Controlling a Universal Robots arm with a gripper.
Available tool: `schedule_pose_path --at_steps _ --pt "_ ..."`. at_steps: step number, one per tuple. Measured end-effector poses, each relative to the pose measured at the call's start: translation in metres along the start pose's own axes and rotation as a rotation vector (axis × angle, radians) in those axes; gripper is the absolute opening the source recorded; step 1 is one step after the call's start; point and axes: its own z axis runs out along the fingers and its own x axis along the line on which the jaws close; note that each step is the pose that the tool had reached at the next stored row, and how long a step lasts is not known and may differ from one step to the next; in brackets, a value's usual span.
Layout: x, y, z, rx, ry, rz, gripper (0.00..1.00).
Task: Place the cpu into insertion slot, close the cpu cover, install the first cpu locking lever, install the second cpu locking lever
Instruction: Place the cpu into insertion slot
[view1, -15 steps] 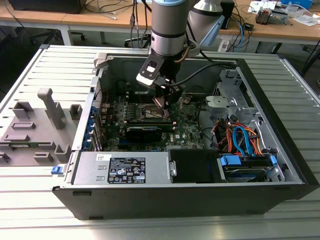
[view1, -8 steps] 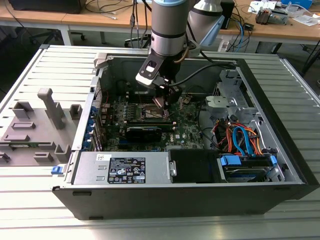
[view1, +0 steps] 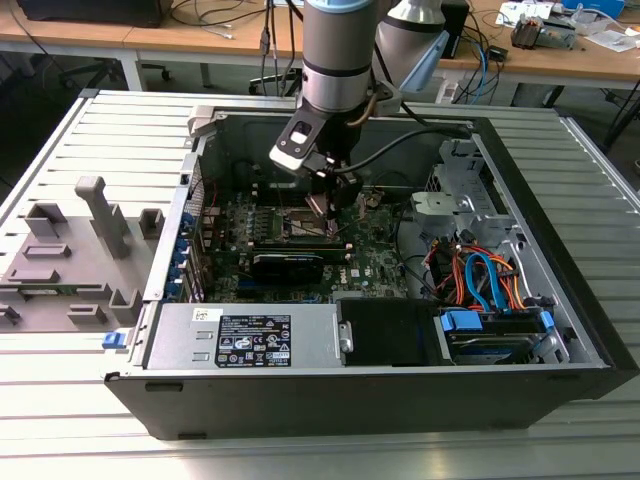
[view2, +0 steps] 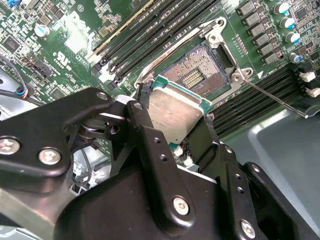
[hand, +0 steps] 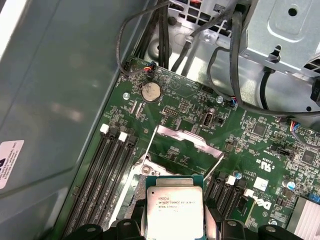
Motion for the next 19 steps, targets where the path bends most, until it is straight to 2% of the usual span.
schedule_pose_path --at_steps 19 --pt "0.0000 0.0000 0.0011 0.0000 -0.0012 0.056 0.55"
